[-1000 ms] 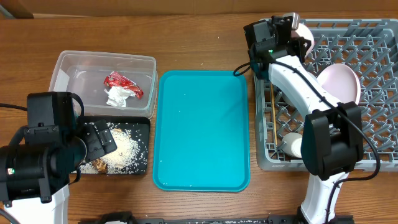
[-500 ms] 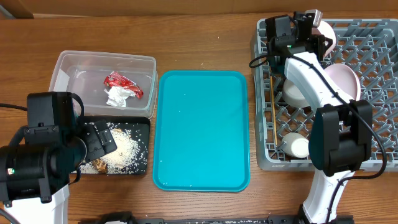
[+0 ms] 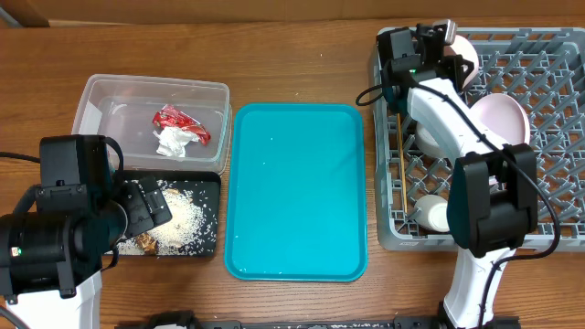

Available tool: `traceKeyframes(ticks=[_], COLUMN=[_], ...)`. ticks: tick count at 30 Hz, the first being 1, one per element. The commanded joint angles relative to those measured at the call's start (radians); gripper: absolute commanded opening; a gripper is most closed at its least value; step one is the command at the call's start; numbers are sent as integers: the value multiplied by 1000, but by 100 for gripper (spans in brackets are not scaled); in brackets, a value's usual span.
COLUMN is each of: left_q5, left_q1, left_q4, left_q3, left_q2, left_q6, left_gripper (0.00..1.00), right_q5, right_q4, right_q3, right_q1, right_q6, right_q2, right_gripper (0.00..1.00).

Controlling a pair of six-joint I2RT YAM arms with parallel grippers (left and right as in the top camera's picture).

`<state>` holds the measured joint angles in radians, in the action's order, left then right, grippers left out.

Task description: Sort waste into correct bins and load items into the dishwasher

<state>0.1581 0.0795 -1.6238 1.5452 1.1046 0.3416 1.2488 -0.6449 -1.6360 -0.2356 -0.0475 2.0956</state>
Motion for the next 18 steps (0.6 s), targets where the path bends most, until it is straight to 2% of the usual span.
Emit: traceKeyframes(ticks=[1,2,5,8,10,18], left_q5=[6,6,6,6,6,6], left_q1=[6,6,6,6,6,6], left_q4=[2,2,2,2,2,2], left_q3=[-2,-2,-2,-2,-2,-2], left_q2=[2,2,2,2,2,2], left_q6=[14,14,14,14,14,14], left_gripper=[100,100,100,100,100,100], right_q5=[-16,-16,-11,50,87,94], right_q4=[-21,-29,-64,-75,-67,-68], right_q3=[8,8,8,6,6,4], right_q1=[-43,-51,-74,-102,-123,-197], right_q6=[3,3,3,3,3,3], right_q2=[13,13,13,10,1,-129], right_gripper=[11,14,38,77,82,87])
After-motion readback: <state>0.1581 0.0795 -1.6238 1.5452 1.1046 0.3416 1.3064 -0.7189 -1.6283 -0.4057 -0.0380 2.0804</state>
